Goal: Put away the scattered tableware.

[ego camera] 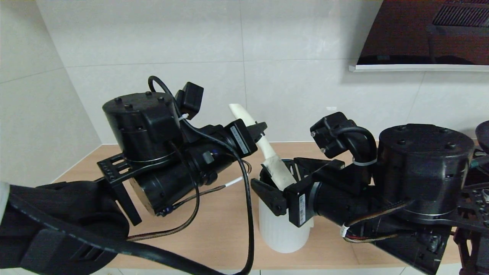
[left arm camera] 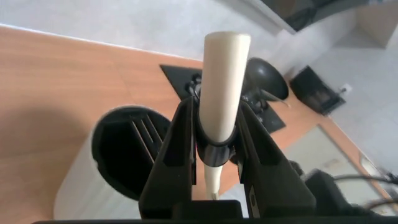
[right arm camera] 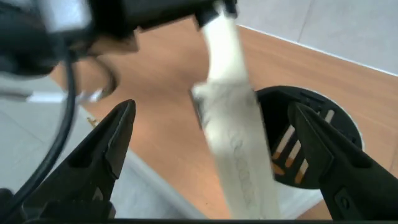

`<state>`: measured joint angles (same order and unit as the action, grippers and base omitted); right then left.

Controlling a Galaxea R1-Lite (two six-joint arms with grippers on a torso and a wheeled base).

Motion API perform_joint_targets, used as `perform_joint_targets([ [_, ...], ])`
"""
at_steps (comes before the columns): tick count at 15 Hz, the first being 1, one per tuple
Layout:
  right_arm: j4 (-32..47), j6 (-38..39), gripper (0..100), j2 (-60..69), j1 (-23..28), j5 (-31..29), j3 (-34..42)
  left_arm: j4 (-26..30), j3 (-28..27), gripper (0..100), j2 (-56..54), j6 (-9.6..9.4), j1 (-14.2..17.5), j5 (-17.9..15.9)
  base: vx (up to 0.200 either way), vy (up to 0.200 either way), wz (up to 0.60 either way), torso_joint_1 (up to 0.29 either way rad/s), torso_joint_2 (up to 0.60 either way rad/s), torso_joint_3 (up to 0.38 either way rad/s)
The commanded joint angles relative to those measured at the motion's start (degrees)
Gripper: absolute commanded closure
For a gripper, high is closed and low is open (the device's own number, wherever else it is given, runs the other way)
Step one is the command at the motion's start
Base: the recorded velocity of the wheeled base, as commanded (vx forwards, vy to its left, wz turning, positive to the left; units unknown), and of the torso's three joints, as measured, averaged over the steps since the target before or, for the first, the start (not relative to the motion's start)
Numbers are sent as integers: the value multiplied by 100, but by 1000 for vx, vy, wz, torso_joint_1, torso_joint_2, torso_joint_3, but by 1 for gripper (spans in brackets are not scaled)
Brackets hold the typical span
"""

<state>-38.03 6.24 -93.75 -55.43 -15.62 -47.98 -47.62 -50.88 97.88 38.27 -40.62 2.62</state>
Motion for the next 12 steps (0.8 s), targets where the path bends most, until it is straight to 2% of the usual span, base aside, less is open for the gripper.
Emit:
perform_joint_targets([
  [1,33,-18,0,454,59,-3,87,297,-282,100,-375,-3,1,195,0,0,0,0,0,0],
  [3,147,-62,0,876,296,24,122,1202,-765,100,-858,-91,10,283,0,0,0,0,0,0],
  [4,332,-97,0,1043,586,67,114,1694,-1126,100,-946,-337,19,300,0,0,0,0,0,0],
  [6,560,-123,0,1236,858,85,87,2318,-1688,100,-849,-909,19,388,0,0,0,0,0,0],
  [7,648,-150,0,1385,1008,85,96,2969,-2251,100,-621,-1418,19,775,0,0,0,0,0,0],
  [8,683,-150,0,1429,1052,85,105,3180,-2497,100,-489,-1533,10,1074,0,0,0,0,0,0],
  [9,754,-150,0,1473,1140,85,122,3259,-2743,100,-322,-1568,-60,1505,0,0,0,0,0,0],
  [10,798,-150,0,1482,1166,85,140,3241,-2795,100,-234,-1568,-95,1680,0,0,0,0,0,0],
  [11,815,-150,0,1473,1245,85,140,3241,-2699,100,-181,-1559,-113,2014,0,0,0,0,0,0],
  [12,815,-150,0,1456,1316,85,140,3224,-2690,100,-76,-1577,-148,2164,0,0,0,0,0,0],
])
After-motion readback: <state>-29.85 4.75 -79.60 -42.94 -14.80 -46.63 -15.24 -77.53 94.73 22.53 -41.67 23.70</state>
